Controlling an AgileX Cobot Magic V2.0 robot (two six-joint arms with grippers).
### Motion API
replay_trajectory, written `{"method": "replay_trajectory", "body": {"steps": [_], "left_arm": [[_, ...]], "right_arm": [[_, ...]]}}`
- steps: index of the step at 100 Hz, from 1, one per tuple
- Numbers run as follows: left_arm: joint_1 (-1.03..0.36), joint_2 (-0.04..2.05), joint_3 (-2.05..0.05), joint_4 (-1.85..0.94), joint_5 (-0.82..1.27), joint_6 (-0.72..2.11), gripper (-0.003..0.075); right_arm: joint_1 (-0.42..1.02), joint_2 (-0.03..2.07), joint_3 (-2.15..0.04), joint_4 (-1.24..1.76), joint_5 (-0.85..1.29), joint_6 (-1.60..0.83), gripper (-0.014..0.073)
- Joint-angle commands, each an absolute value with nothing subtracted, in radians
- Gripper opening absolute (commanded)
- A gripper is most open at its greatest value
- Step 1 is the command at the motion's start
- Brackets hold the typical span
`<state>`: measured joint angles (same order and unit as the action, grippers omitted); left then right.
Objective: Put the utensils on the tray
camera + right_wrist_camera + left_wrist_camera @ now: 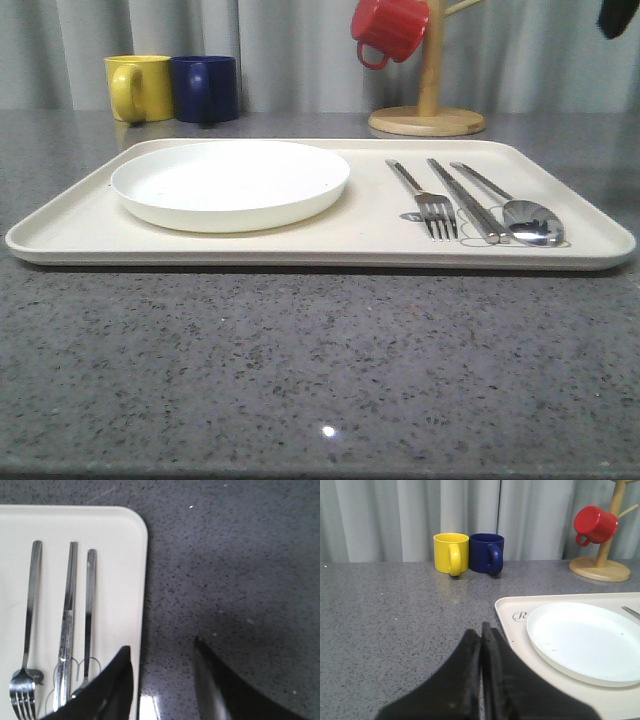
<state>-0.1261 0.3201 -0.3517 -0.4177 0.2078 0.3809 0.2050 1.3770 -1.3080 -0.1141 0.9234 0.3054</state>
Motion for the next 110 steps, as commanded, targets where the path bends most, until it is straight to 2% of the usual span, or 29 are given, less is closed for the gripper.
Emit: {"method": "replay_trajectory", "body": {"steps": [1,31,62,71,88,110], "left_arm": [[-0.130,0.326,-0.378,-0.426,0.127,0.377,-0.0018],[-0.130,0.326,-0.378,-0.426,0.127,0.377,-0.0018],[-0.130,0.326,-0.378,-0.426,0.127,0.377,-0.0018],[-0.130,0.326,-0.378,-0.426,0.127,0.377,-0.0018],[-0.130,0.326,-0.378,-0.426,0.127,0.377,-0.0018],[-0.130,0.326,-0.378,-0.426,0.127,0.377,-0.0018]], "right_arm": [[0.181,1.231,-1.231,-0.149,0.807,0.302,0.0311],[0.139,0.817,-0.868,-0.249,0.623,0.302,0.0311],[0.139,0.445,-0.589,-0.261,0.452,0.302,0.0300],[0.139,0.371,-0.539,-0.261,0.408,0.302,0.0213],[0.139,0.325,-0.510,-0.261,0.371,0.302,-0.0077],[0.139,0.324,-0.509,-0.261,0.372,0.302,-0.0069]]}}
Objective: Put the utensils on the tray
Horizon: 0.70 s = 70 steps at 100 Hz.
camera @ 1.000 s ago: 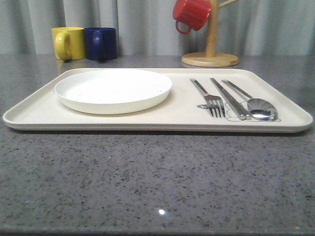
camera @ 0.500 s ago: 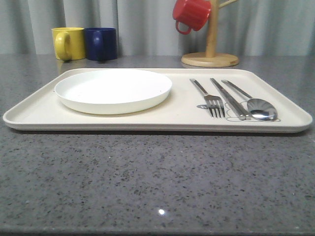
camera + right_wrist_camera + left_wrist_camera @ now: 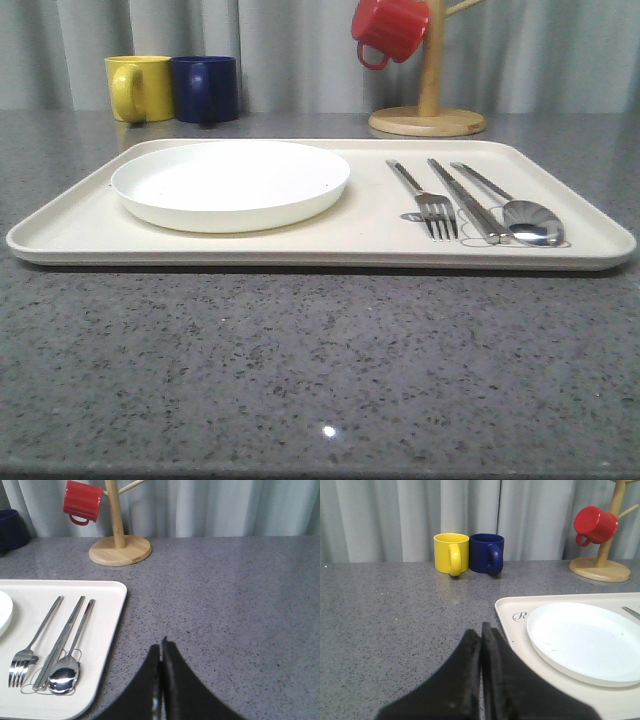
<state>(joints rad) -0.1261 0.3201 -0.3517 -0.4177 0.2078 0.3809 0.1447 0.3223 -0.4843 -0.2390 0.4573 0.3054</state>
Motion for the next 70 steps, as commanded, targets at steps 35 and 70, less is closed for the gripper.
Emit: {"method": "replay_trajectory", "body": {"steps": [35,70], "left_arm": [[-0.130,0.326,-0.378,-0.426,0.127,0.377,-0.0018],[-0.130,0.326,-0.378,-0.426,0.127,0.377,-0.0018]], "right_arm": [[0.139,0.324,-0.509,-0.261,0.372,0.302,-0.0069],[0.139,0.313,-0.505,-0.248,0.370,0.297,-0.0069]]}}
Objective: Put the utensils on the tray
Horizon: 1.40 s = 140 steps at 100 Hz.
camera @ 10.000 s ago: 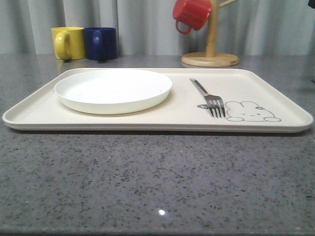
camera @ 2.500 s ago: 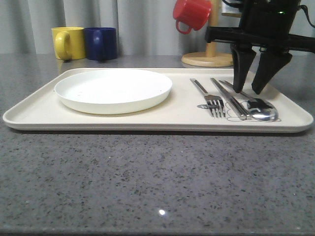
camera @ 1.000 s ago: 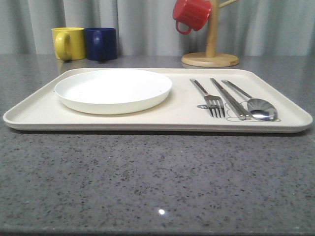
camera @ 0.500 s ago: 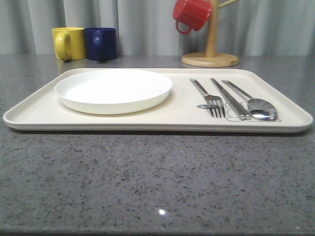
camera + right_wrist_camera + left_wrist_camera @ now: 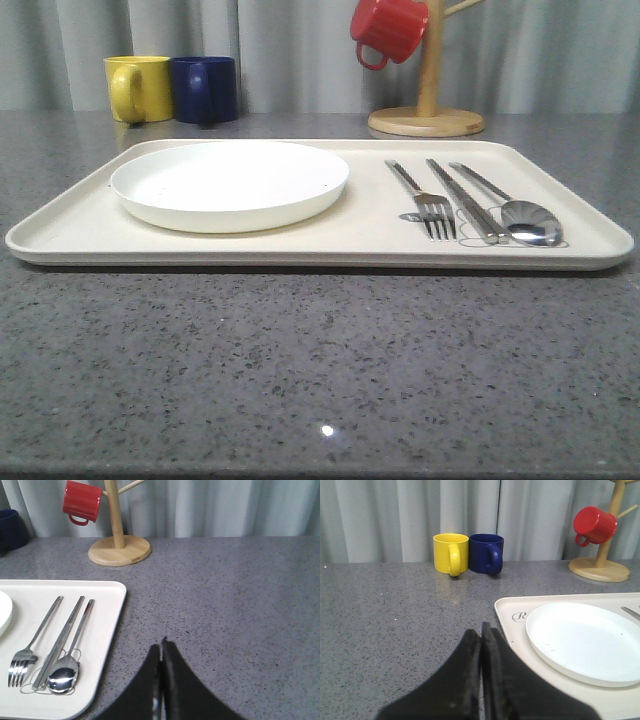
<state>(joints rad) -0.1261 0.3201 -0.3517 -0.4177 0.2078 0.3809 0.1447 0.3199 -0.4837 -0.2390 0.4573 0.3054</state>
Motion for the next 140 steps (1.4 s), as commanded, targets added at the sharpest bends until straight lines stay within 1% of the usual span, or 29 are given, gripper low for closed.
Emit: {"method": "replay_trajectory", "body": {"steps": [1,17,34,43,53,71,77,140], "left_arm": [[-0.130,0.326,-0.378,-0.426,0.127,0.377,-0.0018],[-0.130,0.326,-0.378,-0.426,0.127,0.377,-0.0018],[-0.130,0.326,-0.378,-0.426,0.127,0.377,-0.0018],[-0.130,0.326,-0.378,-0.426,0.127,0.377,-0.0018],[-0.130,0.326,-0.378,-0.426,0.127,0.377,-0.0018],[-0.130,0.326,-0.378,-0.426,0.127,0.377,-0.0018],[-0.130,0.326,-0.378,-0.426,0.127,0.377,-0.0018],[-0.130,0.326,-0.378,-0.426,0.128,0.377,-0.0018]], "right_arm": [[0.139,0.311,-0.503,-0.246,0.369,0.294,-0.0069],[0.112,0.235,-0.421,-0.156,0.292,0.197,-0.0069],[0.001,0.131,-0.256,0.029,0.151,0.102,-0.0069],[-0.040,0.089,-0.168,0.030,0.062,0.102,-0.0069],[-0.044,0.039,-0.091,0.012,-0.020,0.102,-0.0069],[-0.043,-0.027,0.008,0.012,-0.073,0.103,-0.0069],[-0.043,-0.033,0.010,0.012,-0.048,0.103,-0.0069],[-0.043,-0.033,0.010,0.012,-0.069,0.103,-0.0069]]}}
